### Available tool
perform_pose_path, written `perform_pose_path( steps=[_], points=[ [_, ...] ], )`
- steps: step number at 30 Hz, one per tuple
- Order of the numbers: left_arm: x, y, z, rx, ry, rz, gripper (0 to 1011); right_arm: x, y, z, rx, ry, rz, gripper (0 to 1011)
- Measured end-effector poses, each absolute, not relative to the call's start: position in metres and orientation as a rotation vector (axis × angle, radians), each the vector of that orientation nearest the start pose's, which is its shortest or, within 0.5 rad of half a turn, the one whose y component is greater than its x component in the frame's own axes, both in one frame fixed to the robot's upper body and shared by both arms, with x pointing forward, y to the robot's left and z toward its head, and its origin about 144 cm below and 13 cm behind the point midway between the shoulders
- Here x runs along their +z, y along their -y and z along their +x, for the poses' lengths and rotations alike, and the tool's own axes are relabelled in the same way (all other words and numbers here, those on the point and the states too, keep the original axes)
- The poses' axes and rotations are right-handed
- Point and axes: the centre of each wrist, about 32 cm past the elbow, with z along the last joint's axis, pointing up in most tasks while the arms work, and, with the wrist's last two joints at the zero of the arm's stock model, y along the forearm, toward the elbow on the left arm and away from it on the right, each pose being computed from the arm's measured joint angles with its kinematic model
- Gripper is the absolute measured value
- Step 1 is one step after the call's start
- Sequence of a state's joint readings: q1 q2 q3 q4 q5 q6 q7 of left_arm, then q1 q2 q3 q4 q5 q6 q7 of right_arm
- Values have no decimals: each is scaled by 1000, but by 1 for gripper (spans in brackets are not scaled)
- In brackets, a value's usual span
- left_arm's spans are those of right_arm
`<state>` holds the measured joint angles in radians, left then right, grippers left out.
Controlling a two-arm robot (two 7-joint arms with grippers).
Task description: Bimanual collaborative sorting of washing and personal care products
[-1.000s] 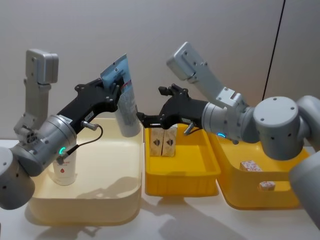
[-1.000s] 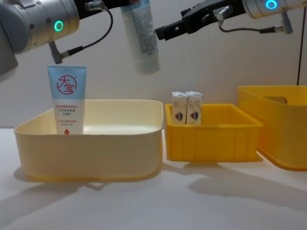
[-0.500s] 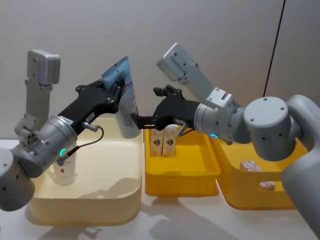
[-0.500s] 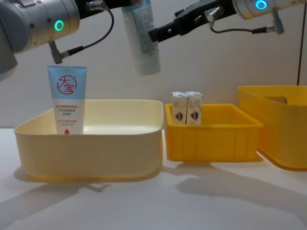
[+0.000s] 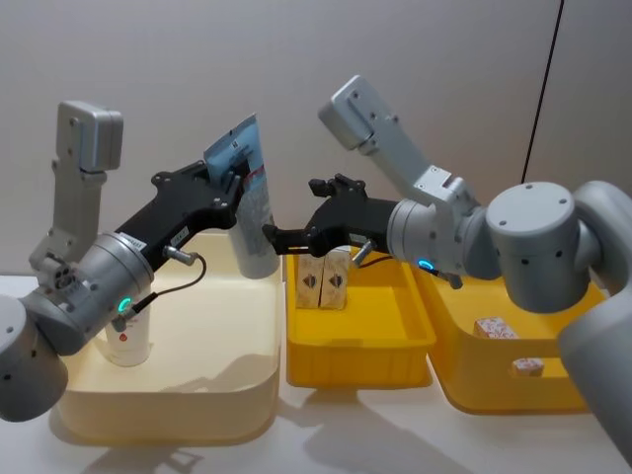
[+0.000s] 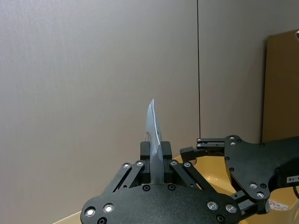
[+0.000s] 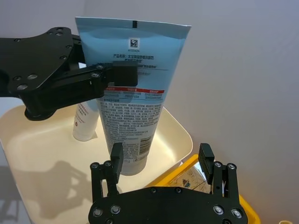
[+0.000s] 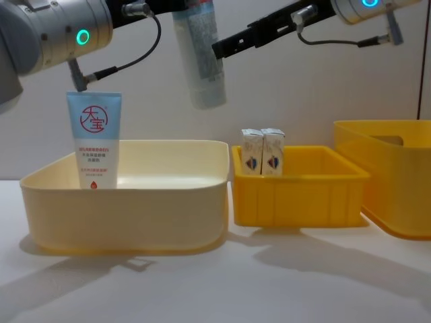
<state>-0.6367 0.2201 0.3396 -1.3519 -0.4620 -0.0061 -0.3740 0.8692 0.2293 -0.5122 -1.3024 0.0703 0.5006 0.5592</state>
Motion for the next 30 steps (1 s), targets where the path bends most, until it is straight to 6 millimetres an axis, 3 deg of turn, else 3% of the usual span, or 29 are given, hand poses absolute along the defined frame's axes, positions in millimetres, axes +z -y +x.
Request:
perform_pose_path(
  steps=[30],
  points=[
    [1310, -206, 599, 869, 189, -297, 139, 1383, 162, 621, -714, 132, -410, 1001]
  ],
)
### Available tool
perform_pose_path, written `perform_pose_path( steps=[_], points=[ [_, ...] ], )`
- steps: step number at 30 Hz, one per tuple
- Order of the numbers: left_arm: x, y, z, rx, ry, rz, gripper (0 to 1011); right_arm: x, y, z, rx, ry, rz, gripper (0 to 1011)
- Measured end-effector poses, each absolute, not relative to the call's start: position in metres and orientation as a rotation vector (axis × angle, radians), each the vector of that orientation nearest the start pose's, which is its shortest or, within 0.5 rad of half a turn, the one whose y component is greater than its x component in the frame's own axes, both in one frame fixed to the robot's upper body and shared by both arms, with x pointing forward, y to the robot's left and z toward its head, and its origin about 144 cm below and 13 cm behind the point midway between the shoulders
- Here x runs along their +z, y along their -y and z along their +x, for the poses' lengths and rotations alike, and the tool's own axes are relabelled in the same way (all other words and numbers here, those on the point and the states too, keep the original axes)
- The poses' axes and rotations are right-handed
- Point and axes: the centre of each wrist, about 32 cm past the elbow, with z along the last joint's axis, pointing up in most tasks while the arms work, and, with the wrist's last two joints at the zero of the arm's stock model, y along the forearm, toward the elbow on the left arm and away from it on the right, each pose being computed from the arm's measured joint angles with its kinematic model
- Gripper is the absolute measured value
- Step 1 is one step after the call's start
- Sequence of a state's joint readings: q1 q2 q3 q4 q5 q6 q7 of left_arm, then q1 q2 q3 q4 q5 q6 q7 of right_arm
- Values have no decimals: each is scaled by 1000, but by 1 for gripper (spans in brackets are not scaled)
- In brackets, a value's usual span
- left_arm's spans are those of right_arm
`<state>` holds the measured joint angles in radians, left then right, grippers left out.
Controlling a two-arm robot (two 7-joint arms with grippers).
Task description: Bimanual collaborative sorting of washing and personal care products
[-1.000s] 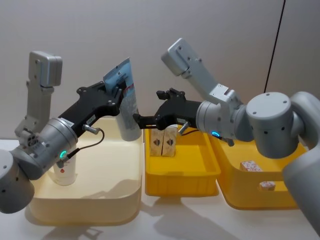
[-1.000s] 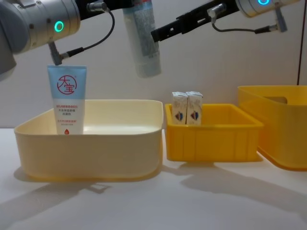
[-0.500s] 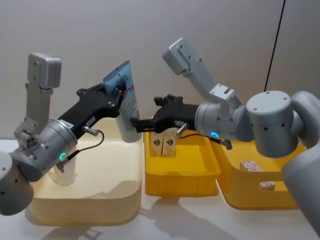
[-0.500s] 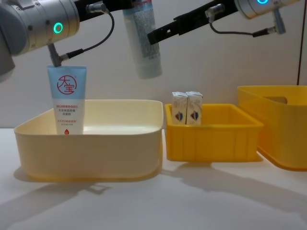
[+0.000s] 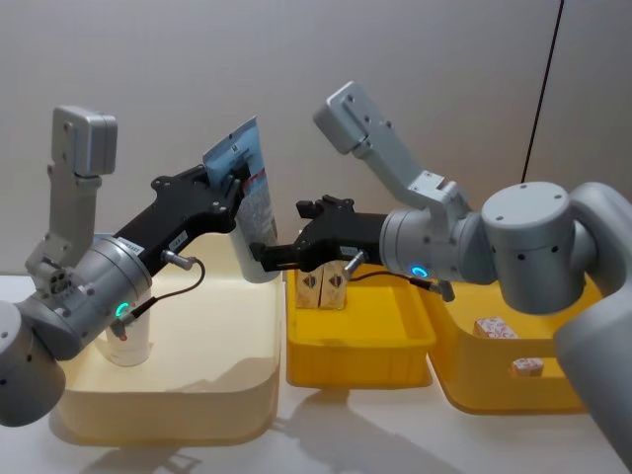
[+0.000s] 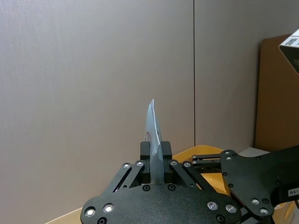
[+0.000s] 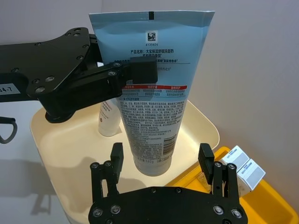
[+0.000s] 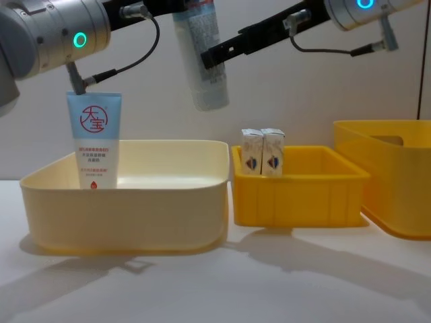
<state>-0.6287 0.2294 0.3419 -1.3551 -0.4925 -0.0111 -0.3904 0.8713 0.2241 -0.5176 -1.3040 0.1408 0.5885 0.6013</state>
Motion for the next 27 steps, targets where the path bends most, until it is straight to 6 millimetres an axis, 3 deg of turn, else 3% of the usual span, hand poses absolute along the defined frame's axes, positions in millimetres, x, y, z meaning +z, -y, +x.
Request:
perform_pose_path(
  steps=[27],
  points=[
    [1318, -204, 594, 819, 194, -307, 139, 1372, 139, 622, -724, 158, -435, 1001]
  ],
)
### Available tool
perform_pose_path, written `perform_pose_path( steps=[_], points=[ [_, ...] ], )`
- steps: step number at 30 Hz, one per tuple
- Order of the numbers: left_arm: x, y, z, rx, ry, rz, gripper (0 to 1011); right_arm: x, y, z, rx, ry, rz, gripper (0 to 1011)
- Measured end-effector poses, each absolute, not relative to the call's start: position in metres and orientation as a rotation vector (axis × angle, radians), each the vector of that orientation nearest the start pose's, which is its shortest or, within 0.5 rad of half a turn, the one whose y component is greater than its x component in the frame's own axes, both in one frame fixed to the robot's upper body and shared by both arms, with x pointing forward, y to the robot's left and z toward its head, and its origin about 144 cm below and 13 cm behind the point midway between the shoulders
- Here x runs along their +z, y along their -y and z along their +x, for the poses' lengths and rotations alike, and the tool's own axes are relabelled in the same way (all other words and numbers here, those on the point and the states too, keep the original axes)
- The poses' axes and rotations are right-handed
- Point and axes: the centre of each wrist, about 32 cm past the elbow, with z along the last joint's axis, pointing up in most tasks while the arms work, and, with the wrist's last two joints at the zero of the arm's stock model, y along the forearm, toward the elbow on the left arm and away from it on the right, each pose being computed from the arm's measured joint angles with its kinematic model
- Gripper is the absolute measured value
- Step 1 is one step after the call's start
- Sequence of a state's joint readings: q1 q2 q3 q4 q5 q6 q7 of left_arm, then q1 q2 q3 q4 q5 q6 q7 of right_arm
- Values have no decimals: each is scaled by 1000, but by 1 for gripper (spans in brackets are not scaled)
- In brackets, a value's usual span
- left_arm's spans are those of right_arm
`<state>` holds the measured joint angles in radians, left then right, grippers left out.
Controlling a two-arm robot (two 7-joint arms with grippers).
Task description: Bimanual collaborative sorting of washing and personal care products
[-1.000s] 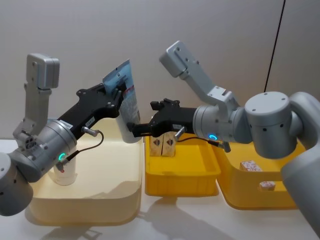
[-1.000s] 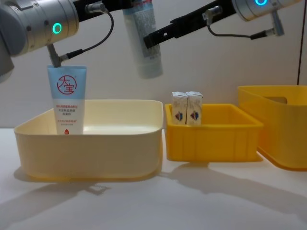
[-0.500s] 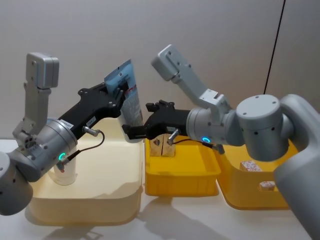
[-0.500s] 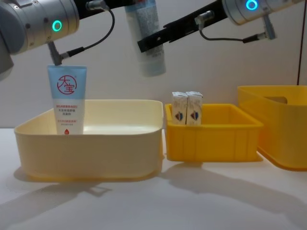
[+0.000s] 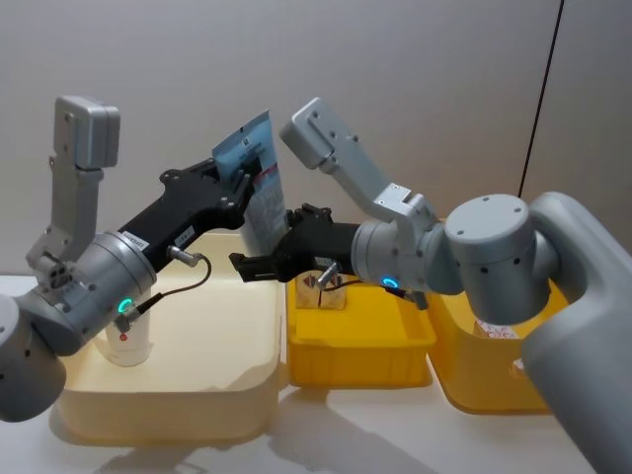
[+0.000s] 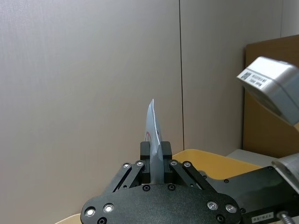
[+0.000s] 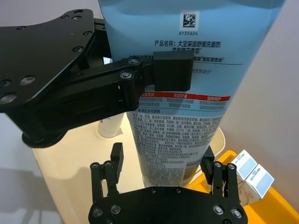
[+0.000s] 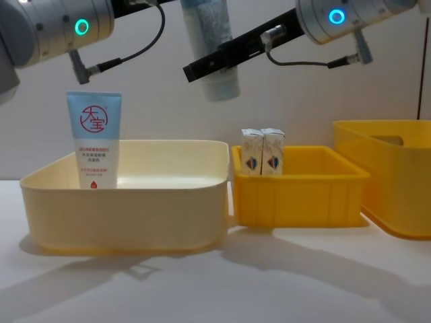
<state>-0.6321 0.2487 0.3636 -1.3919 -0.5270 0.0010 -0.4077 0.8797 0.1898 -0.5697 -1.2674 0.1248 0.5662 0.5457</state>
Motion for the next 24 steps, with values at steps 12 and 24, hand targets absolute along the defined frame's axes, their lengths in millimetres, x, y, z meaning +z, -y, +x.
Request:
perform_pose_path(
  steps=[12, 24],
  points=[
    [1321, -202, 593, 804, 195, -309, 140, 1367, 130, 625, -740, 162, -429, 1001],
    [1322, -201, 593, 805, 192, -304, 139, 1363, 125, 628, -748, 156, -421, 1001]
  ],
)
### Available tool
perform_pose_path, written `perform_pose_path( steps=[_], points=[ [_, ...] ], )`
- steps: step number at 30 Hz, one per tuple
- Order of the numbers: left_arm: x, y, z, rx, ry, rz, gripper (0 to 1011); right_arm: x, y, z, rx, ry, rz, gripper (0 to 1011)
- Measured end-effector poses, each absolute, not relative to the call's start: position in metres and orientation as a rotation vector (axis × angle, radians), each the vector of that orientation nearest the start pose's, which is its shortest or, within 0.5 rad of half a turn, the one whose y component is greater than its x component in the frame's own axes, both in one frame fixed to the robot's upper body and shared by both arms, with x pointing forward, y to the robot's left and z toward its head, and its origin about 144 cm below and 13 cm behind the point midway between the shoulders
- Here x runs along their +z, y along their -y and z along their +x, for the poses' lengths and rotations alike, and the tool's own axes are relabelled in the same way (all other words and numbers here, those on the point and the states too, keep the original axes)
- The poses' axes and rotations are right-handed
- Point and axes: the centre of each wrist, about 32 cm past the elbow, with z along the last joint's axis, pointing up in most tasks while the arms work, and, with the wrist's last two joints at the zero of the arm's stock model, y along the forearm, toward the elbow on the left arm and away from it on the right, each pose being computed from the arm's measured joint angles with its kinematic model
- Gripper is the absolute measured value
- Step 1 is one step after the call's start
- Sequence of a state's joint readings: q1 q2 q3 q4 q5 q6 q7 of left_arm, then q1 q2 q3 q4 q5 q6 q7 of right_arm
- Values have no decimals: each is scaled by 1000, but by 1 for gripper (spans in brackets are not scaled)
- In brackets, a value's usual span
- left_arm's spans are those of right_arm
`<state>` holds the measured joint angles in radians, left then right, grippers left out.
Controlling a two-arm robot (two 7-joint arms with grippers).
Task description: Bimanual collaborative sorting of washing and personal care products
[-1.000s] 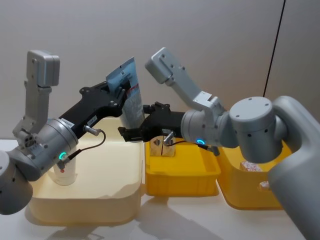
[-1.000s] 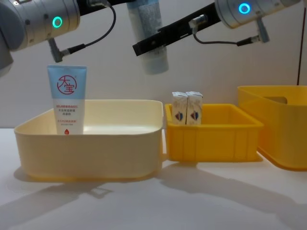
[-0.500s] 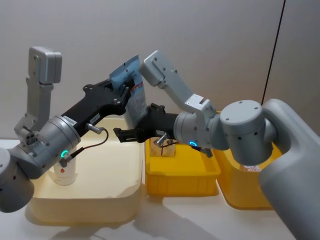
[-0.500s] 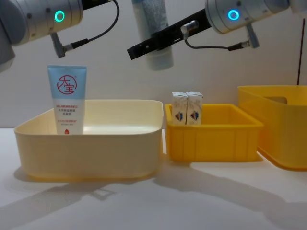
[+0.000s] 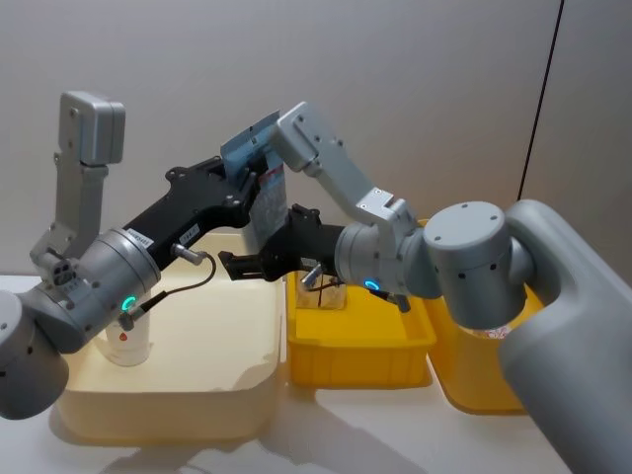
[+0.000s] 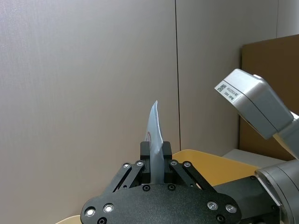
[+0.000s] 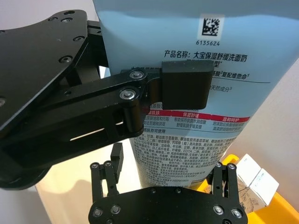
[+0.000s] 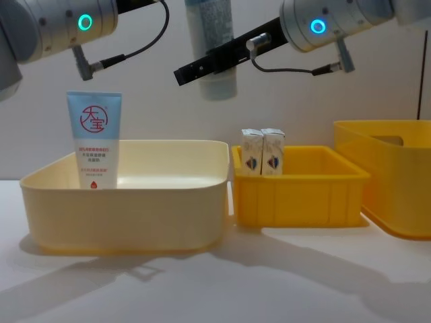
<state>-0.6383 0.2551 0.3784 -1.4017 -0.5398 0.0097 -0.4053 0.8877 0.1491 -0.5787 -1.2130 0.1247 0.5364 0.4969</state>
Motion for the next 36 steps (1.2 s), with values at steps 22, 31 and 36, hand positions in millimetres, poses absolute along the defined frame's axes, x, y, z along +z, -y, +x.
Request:
perform_pose_path(
  steps=[22, 31, 36],
  points=[
    [1322, -202, 594, 810, 194, -295, 139, 1361, 121, 630, -751, 143, -408, 780],
    [1322, -202, 594, 811, 195, -293, 139, 1360, 120, 630, -750, 142, -405, 643],
    [1322, -202, 594, 811, 196, -293, 140, 1360, 120, 630, -750, 141, -405, 620]
  ],
)
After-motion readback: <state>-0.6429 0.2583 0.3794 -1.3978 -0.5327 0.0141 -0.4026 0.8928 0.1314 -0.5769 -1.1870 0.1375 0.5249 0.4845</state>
